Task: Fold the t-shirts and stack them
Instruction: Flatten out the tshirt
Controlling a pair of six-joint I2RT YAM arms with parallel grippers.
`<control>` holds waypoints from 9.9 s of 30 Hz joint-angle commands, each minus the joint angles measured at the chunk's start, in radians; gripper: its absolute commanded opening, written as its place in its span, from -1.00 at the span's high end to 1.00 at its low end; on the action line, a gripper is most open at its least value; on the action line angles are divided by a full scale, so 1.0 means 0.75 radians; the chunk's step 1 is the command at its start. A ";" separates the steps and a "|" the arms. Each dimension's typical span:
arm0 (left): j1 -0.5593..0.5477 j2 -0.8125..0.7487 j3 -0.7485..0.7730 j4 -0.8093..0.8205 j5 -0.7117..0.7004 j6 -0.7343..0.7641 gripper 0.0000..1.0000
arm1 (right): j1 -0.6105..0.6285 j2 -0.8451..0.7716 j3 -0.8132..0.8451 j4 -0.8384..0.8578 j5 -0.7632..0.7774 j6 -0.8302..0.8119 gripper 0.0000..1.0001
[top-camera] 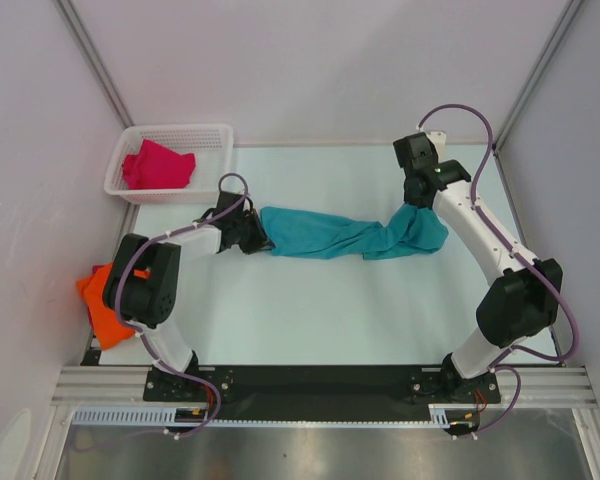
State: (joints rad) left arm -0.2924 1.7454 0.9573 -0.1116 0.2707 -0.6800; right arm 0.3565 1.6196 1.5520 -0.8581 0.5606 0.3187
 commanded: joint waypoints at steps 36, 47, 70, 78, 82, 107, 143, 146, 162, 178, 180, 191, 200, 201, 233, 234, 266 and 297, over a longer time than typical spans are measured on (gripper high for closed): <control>0.433 -0.622 0.567 -0.445 0.236 -0.005 1.00 | -0.105 -0.288 0.483 -0.210 0.326 0.021 1.00; 0.230 -0.227 0.282 -0.242 0.179 0.003 1.00 | 0.001 -0.216 0.455 -0.294 0.269 0.084 1.00; -0.199 -0.370 -0.046 -0.025 -0.099 0.166 -0.60 | 0.110 -0.165 0.379 -0.300 0.242 0.109 1.00; -0.352 -0.527 -0.374 0.136 -0.217 0.078 -0.60 | 0.114 -0.165 0.326 -0.277 0.249 0.101 1.00; -0.381 -0.550 -0.491 0.300 -0.242 0.033 -0.60 | 0.122 -0.151 0.320 -0.261 0.236 0.105 1.00; -0.584 -0.020 -0.497 0.783 -0.197 -0.190 -0.23 | 0.157 -0.057 0.438 -0.367 0.308 0.107 1.00; 0.083 -1.192 0.391 -0.669 -0.196 0.156 1.00 | 0.181 -0.398 0.391 -0.498 0.586 0.189 1.00; 0.191 -1.184 0.388 -0.669 -0.144 0.156 1.00 | 0.169 -0.407 0.393 -0.482 0.617 0.193 1.00; 0.353 -0.673 0.411 -0.381 0.195 0.086 1.00 | 0.040 -0.088 0.475 -0.306 0.386 0.043 1.00; 0.349 -0.534 -0.027 -0.158 0.189 0.041 -0.35 | 0.097 -0.130 0.217 -0.283 0.255 0.039 1.00; 0.337 -0.546 -0.069 -0.113 0.181 0.039 -0.35 | 0.108 -0.130 0.215 -0.288 0.253 0.043 1.00; 0.022 -0.495 -0.368 0.130 -0.021 -0.018 -0.35 | 0.144 -0.133 0.234 -0.326 0.267 0.056 1.00; -0.056 -0.400 -0.407 0.204 -0.113 -0.034 -0.33 | 0.146 -0.151 0.228 -0.345 0.289 0.050 1.00; -0.054 -0.407 -0.405 0.198 -0.150 -0.024 -0.33 | 0.144 -0.151 0.225 -0.349 0.298 0.048 1.00; -0.060 -0.161 -0.295 0.323 -0.181 -0.055 1.00 | 0.157 -0.073 0.301 -0.408 0.322 0.058 1.00; -0.062 -0.163 -0.283 0.290 -0.183 -0.055 1.00 | 0.159 -0.071 0.303 -0.408 0.322 0.060 1.00; 0.320 0.037 1.633 -0.845 -0.175 0.160 1.00 | -0.191 0.465 1.389 -0.308 0.345 -0.192 1.00; 0.353 -1.092 -0.223 -0.375 0.220 0.062 1.00 | 0.306 -0.462 -0.447 -0.437 0.011 0.383 1.00</control>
State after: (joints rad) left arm -0.0250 0.9760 0.8658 -0.4400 0.3988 -0.6285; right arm 0.5312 1.2659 1.2629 -1.1507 0.5804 0.5148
